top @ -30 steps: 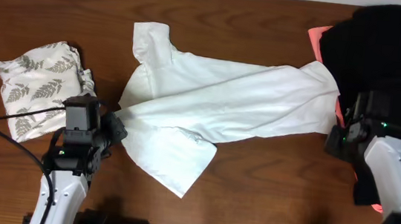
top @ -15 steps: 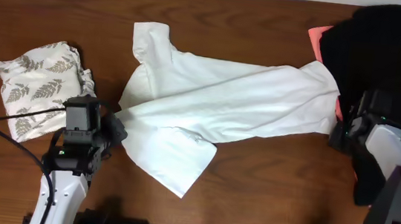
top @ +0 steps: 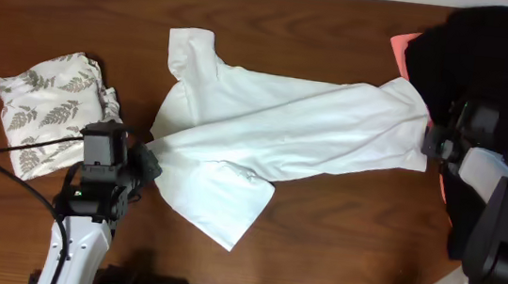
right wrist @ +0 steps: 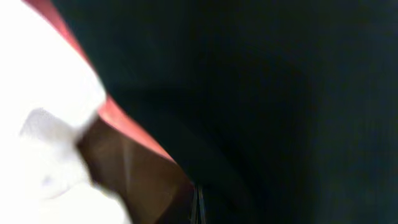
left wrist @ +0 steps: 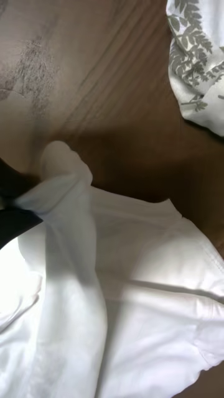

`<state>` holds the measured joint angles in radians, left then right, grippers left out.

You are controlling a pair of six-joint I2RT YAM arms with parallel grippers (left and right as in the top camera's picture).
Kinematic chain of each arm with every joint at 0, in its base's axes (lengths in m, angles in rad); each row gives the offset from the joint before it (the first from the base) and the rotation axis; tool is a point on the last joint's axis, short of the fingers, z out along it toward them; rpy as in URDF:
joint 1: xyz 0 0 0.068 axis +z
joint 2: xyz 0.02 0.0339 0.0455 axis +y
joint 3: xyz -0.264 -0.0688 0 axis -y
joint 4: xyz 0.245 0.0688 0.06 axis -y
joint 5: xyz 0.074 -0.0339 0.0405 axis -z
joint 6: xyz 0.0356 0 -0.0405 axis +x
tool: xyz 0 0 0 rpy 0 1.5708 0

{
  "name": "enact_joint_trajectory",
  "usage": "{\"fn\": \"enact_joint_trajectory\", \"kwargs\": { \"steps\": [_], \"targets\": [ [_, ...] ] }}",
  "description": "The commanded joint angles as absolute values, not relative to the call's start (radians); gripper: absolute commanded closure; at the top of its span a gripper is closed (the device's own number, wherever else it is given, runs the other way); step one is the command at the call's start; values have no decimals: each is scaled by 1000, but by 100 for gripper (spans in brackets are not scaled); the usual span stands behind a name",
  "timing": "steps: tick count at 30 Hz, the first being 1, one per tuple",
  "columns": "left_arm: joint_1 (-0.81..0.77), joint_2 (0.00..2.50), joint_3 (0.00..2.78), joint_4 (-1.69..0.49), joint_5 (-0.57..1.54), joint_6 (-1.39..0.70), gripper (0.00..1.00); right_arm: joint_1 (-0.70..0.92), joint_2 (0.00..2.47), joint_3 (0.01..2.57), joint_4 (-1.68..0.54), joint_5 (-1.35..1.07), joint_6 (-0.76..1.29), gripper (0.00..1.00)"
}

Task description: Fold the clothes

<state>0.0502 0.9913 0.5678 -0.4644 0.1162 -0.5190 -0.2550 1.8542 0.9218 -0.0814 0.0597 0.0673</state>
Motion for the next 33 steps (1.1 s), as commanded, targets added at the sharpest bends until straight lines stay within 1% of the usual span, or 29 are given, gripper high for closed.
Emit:
{"fn": "enact_joint_trajectory", "kwargs": {
  "steps": [1,4,10,14,19,21,24,26,29,33],
  "targets": [
    [55,992,580,-467,123,-505,94,-311,1924,908,-57,110,115,98],
    [55,992,580,-468,123,-505,94,-385,1932,934,-51,160,184,98],
    [55,992,580,-471,123,-505,94,-582,1932,996,-101,155,187,97],
    [55,992,580,-471,123,-505,94,-707,1932,1015,-138,95,187,98],
    [55,992,580,-471,123,-505,94,-805,1930,1016,-153,-15,199,99],
    [55,992,580,-473,123,-505,94,-818,1926,1019,-150,-82,213,98],
    [55,992,580,-475,123,-505,94,-804,1919,1044,-150,-256,207,92],
    [55,992,580,-474,123,-505,94,-777,1912,1068,-162,-392,163,91],
    [55,992,580,-475,123,-505,94,-714,1900,1100,-212,-524,68,95],
    [55,992,580,-475,123,-505,94,-597,1895,1114,-300,-542,-94,96]
  ]
}}
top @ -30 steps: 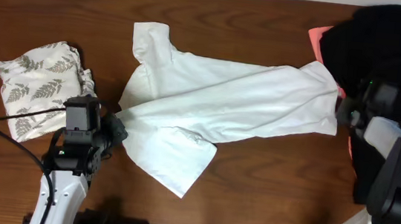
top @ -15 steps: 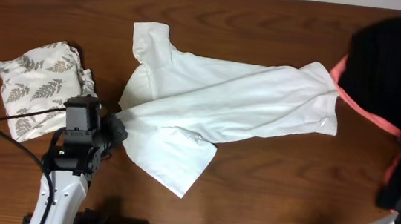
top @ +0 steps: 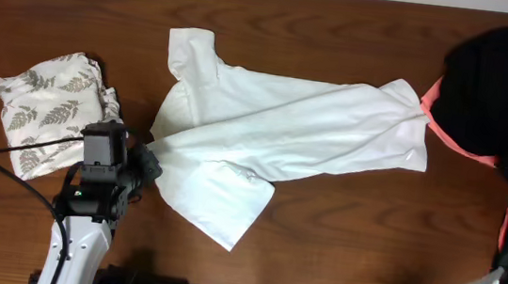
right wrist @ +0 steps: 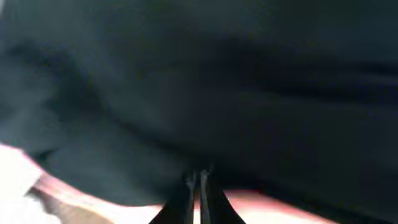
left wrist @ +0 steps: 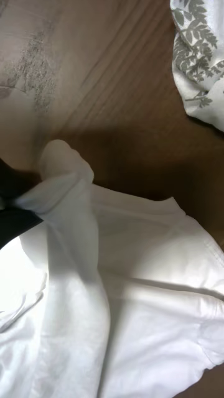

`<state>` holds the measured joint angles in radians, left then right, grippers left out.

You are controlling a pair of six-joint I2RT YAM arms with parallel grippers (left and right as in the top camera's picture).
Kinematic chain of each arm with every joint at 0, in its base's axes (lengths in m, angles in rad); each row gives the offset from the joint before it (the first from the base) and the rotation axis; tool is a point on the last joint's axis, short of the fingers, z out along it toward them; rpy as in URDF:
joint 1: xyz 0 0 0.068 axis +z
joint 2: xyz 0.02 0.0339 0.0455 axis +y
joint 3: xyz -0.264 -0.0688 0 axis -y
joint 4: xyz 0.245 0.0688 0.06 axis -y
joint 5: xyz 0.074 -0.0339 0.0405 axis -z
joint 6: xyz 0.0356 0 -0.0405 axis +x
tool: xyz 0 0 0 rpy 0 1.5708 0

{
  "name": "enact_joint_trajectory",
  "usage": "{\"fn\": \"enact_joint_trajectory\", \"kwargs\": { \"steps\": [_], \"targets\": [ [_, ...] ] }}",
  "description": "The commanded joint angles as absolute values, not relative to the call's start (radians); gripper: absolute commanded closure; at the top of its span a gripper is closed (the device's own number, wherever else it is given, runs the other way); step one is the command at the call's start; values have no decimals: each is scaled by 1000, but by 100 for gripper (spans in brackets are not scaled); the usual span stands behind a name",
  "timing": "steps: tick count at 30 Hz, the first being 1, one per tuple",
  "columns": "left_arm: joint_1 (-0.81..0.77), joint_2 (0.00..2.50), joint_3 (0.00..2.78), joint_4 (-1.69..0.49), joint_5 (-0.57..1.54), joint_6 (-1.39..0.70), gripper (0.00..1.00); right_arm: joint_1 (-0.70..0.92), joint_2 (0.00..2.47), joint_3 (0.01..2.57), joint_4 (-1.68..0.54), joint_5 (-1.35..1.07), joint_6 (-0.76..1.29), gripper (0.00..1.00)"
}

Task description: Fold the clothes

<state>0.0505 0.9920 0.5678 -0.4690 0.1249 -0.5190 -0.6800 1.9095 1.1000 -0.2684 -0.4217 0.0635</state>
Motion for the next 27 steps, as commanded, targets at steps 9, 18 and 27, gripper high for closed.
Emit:
{"fn": "enact_joint_trajectory", "kwargs": {
  "steps": [9,18,27],
  "targets": [
    [55,992,580,-474,123,-505,94,-346,1900,1113,-271,-194,-211,99],
    [55,992,580,-474,123,-505,94,-274,1980,1113,-120,-127,-260,99],
    [55,992,580,-474,123,-505,94,-299,2100,1115,14,9,-229,99]
  ]
}}
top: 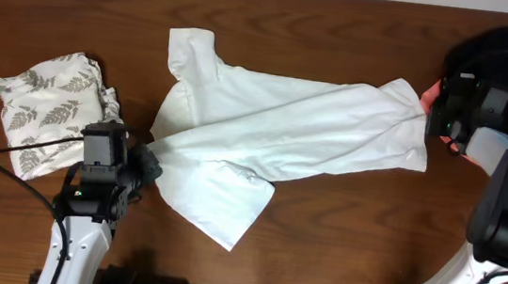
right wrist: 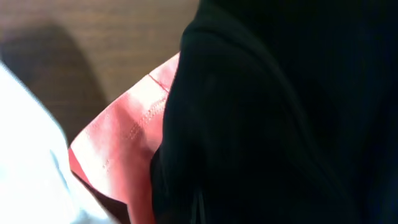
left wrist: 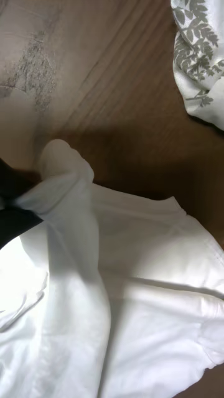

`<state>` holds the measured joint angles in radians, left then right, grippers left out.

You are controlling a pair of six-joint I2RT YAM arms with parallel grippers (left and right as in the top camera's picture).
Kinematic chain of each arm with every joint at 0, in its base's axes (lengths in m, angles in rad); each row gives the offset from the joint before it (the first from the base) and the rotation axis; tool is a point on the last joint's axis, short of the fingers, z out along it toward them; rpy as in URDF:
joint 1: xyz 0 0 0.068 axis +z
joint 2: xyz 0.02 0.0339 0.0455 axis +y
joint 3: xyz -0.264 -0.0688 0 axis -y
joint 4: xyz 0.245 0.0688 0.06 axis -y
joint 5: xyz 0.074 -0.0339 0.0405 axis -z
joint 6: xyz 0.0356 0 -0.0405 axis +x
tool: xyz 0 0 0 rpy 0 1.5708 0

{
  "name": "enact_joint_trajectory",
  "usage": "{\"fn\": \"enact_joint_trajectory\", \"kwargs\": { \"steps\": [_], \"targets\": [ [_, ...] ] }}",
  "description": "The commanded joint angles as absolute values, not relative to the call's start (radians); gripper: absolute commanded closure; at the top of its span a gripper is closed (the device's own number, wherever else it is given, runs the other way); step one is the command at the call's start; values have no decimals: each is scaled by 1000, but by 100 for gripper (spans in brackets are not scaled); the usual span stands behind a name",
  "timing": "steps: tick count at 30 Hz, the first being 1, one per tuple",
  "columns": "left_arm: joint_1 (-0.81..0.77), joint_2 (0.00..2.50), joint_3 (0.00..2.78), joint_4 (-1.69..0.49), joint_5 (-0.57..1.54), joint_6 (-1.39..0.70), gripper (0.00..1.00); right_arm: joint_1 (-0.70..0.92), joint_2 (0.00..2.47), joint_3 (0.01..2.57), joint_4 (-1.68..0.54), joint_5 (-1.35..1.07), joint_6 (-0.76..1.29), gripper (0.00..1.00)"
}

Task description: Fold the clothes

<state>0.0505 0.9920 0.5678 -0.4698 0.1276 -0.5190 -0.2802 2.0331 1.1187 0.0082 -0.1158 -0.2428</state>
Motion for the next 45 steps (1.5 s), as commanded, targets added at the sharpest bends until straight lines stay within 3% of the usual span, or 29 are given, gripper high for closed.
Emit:
{"fn": "enact_joint_trajectory", "kwargs": {
  "steps": [1,13,21,27,31,36,45],
  "targets": [
    [55,992,580,-474,123,-505,94,-307,2100,1117,30,53,-209,99],
    [55,992,580,-474,123,-505,94,-552,2100,1317,-89,191,115,99],
    [55,992,580,-474,123,-505,94,-636,2100,1322,-134,154,103,99],
    [55,992,580,-474,123,-505,94,-606,2049,1328,-141,-40,-8,80],
    [55,992,580,-474,123,-505,94,-561,1932,1328,-146,-149,-45,60],
    [55,992,580,-474,123,-505,94,-515,1769,1328,-301,-289,-84,47],
    [55,992,580,-475,123,-505,94,-415,1711,1303,-858,-319,-91,42]
  ]
}}
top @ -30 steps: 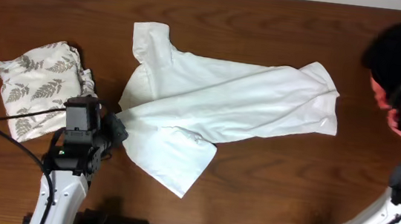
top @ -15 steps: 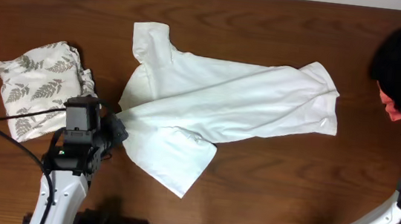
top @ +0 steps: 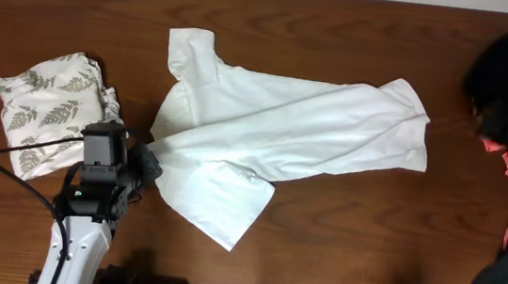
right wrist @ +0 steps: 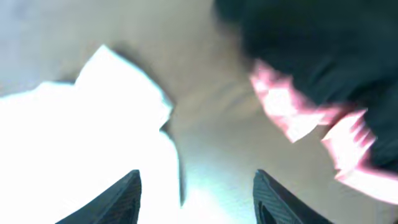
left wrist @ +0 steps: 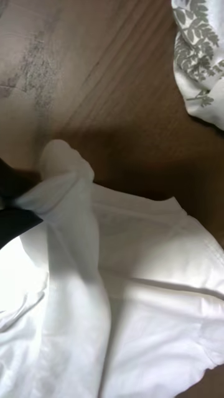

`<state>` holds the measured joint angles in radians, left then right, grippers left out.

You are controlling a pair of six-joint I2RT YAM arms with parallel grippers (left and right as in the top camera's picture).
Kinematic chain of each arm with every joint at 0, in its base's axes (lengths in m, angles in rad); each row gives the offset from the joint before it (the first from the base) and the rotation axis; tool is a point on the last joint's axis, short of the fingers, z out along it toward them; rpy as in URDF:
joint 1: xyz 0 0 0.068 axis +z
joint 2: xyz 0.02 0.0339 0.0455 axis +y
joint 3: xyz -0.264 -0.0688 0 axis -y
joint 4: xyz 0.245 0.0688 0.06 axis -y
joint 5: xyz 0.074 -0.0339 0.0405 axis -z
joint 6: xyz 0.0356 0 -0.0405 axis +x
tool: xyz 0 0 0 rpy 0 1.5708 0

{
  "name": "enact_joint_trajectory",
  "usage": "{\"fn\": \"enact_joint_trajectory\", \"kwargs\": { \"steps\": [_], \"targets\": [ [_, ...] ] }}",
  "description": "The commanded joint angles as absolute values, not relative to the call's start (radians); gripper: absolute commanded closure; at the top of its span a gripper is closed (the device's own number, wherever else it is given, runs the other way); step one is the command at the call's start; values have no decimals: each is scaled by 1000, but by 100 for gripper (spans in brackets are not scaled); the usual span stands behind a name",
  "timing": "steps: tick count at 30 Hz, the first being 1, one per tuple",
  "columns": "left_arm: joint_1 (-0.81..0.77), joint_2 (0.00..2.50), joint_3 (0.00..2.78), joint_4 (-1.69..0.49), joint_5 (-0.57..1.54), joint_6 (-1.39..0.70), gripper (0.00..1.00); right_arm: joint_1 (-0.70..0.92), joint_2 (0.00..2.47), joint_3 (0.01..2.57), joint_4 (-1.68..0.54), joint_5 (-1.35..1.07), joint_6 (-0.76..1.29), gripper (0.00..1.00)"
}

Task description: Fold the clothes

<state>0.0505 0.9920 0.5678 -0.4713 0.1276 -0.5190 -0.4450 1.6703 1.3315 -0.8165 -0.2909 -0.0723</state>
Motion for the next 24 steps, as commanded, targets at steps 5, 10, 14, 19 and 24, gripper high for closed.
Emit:
{"fn": "enact_joint_trajectory", "kwargs": {
  "steps": [5,10,14,19,24],
  "targets": [
    [55,992,580,-475,123,-505,94,-373,1751,1224,-867,-319,-115,37],
    [55,992,580,-475,123,-505,94,-339,1788,1159,-808,-329,-114,36],
    [55,992,580,-475,123,-505,94,-314,1824,1129,-759,-330,-113,36],
    [55,992,580,-475,123,-505,94,-278,1882,1100,-703,-330,-113,37],
    [55,992,580,-475,123,-505,94,-265,1912,1100,-688,-330,-109,99]
  ]
}}
